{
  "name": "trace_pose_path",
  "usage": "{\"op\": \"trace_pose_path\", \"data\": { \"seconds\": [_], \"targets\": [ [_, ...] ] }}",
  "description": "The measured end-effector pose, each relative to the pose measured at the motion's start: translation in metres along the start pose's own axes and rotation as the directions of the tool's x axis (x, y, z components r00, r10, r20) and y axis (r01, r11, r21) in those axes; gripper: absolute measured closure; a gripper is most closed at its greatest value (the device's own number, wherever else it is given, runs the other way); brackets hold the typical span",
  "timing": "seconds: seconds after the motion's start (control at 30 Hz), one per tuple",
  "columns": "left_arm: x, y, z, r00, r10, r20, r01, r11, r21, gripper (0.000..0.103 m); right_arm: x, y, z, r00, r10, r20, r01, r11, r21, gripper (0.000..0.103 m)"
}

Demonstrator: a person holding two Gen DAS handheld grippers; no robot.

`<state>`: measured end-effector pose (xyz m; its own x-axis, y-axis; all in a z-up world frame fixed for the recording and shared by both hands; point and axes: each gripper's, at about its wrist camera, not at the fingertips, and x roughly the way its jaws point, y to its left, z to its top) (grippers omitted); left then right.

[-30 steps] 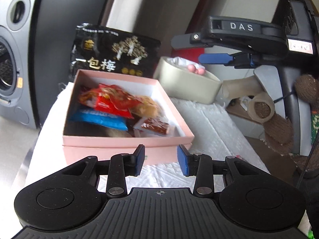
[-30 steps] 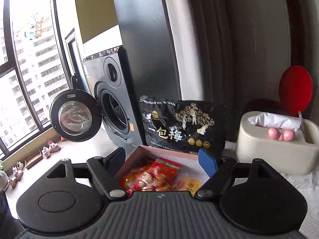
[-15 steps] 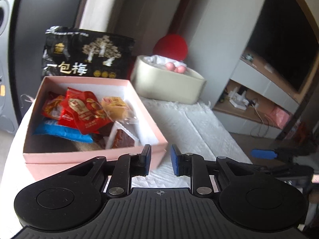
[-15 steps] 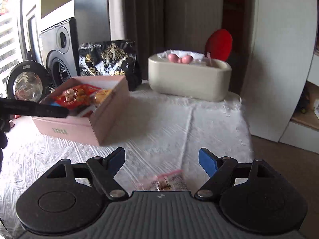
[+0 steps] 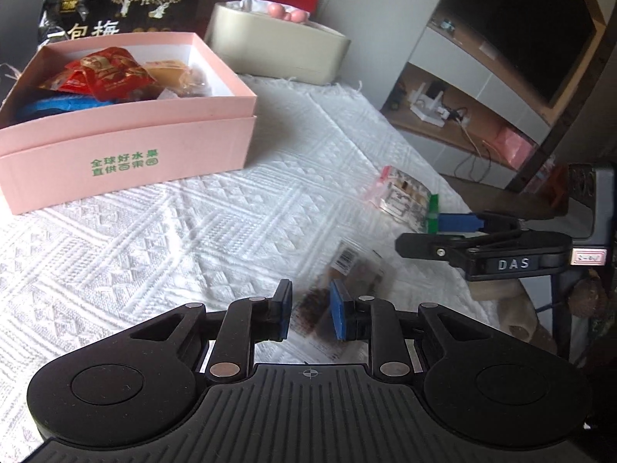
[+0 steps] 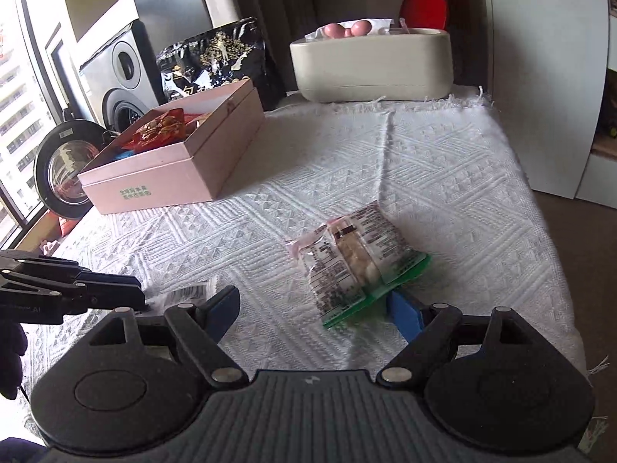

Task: Organize snacks
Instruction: 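Grasp the clear packet with the brown stick using the left tool, then grasp the pink-and-green snack packet with the right tool while the left holds the clear packet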

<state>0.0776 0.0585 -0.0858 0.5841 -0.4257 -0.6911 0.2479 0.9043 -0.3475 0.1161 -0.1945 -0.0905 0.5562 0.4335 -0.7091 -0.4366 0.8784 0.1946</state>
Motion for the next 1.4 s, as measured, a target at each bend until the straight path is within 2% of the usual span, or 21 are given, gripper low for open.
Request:
{"op": "trace_pose_path", "data": {
  "seconds": [0.1, 0.17, 0.3, 0.37, 0.5, 0.53, 0.67, 0.77, 0.9, 0.97, 1.17, 1.23, 1.33, 1.4],
  "targets": [
    [-0.012, -0.016, -0.001, 0.999, 0.027, 0.031, -0.029, 0.997, 0.072, 0.078, -0.002, 0.006, -0.003, 1.0, -0.026, 0.0, 0.026, 0.999, -0.044, 0.017],
    [-0.015, -0.033, 0.0, 0.998, 0.054, 0.044, -0.061, 0.984, 0.168, 0.078, -0.003, 0.004, -0.005, 0.999, -0.036, 0.007, 0.036, 0.999, -0.038, 0.017],
    [0.007, -0.064, -0.007, 0.986, 0.165, -0.017, -0.147, 0.916, 0.373, 0.074, -0.005, -0.006, -0.007, 0.997, -0.059, 0.041, 0.058, 0.998, 0.021, 0.017],
    [0.012, -0.073, -0.01, 0.984, 0.177, -0.006, -0.158, 0.891, 0.427, 0.071, -0.006, -0.009, -0.009, 0.997, -0.054, 0.056, 0.052, 0.998, 0.041, 0.017],
    [0.019, -0.078, -0.007, 0.99, 0.129, -0.049, -0.095, 0.895, 0.435, 0.05, -0.007, -0.012, -0.011, 0.996, -0.04, 0.074, 0.036, 0.998, 0.061, 0.016],
    [0.019, -0.078, -0.007, 0.991, 0.124, -0.052, -0.089, 0.897, 0.432, 0.048, -0.007, -0.012, -0.011, 0.996, -0.04, 0.075, 0.035, 0.997, 0.061, 0.016],
    [0.019, -0.073, -0.002, 0.992, 0.123, -0.036, -0.099, 0.912, 0.397, 0.048, -0.007, -0.012, -0.012, 0.996, -0.037, 0.082, 0.032, 0.997, 0.065, 0.015],
    [0.025, -0.063, 0.0, 0.982, 0.183, -0.038, -0.155, 0.91, 0.385, 0.048, -0.007, -0.013, -0.012, 0.996, -0.03, 0.083, 0.025, 0.997, 0.067, 0.013],
    [0.03, -0.051, 0.003, 0.99, 0.136, -0.045, -0.111, 0.925, 0.363, 0.046, -0.004, -0.01, -0.011, 0.998, -0.024, 0.066, 0.021, 0.999, 0.041, 0.009],
    [0.031, -0.048, 0.005, 0.992, 0.115, -0.047, -0.092, 0.931, 0.352, 0.047, -0.003, -0.008, -0.01, 0.999, -0.012, 0.052, 0.01, 1.0, 0.025, 0.003],
    [0.03, -0.047, 0.002, 0.993, 0.111, -0.03, -0.095, 0.938, 0.334, 0.048, -0.003, -0.004, -0.009, 1.0, -0.021, 0.019, 0.021, 1.0, 0.01, 0.0],
    [0.029, -0.047, 0.0, 0.994, 0.112, -0.016, -0.101, 0.941, 0.322, 0.048, -0.002, -0.001, -0.008, 1.0, -0.027, -0.004, 0.027, 0.999, -0.027, 0.0],
    [0.028, -0.046, -0.002, 0.994, 0.113, 0.0, -0.107, 0.946, 0.306, 0.048, 0.003, 0.009, -0.005, 0.997, -0.049, -0.066, 0.037, 0.984, -0.175, 0.0],
    [0.027, -0.046, -0.004, 0.993, 0.114, 0.01, -0.112, 0.945, 0.307, 0.048, -0.003, 0.011, -0.001, 0.997, -0.061, -0.047, 0.051, 0.98, -0.194, 0.002]
  ]
}}
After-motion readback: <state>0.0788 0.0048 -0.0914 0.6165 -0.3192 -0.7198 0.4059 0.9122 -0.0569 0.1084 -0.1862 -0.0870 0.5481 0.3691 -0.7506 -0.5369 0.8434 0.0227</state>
